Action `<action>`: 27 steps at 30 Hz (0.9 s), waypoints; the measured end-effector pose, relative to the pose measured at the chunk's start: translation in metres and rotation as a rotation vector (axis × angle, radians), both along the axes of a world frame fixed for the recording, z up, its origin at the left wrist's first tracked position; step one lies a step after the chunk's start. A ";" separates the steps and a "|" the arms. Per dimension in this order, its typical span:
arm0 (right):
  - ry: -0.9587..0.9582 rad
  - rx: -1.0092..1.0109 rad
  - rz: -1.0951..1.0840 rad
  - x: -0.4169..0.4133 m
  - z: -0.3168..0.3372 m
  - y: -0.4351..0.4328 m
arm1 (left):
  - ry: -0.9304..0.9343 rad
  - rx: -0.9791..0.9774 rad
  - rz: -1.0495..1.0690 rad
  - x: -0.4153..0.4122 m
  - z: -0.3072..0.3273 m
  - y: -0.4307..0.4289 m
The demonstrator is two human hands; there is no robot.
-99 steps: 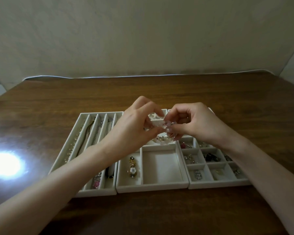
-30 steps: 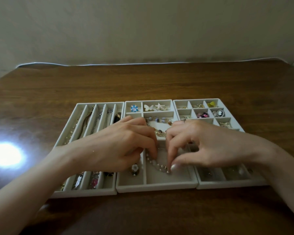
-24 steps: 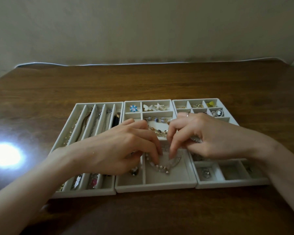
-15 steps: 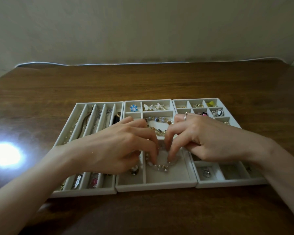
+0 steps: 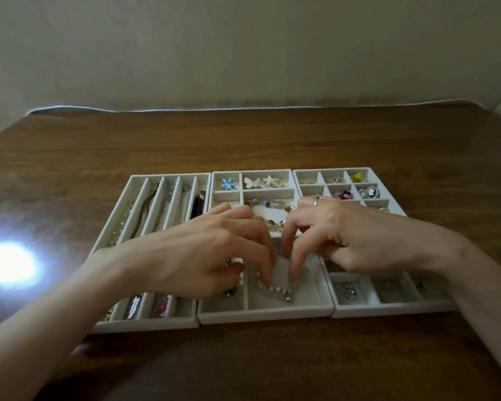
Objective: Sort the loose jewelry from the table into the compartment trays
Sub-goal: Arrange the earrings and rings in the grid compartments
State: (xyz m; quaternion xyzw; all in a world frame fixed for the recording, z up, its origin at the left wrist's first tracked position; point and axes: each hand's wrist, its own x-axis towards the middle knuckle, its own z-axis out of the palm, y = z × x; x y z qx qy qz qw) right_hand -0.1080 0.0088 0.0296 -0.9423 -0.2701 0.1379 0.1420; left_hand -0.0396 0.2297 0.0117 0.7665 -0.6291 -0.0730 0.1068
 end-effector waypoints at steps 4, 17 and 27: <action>-0.020 0.147 0.009 0.001 -0.003 -0.002 | -0.020 -0.165 0.072 0.005 0.001 0.001; -0.126 0.369 -0.131 0.007 -0.013 0.006 | -0.158 -0.246 0.412 0.034 0.007 0.021; -0.208 0.421 -0.273 0.019 0.000 0.006 | -0.144 -0.223 0.363 0.040 -0.006 0.020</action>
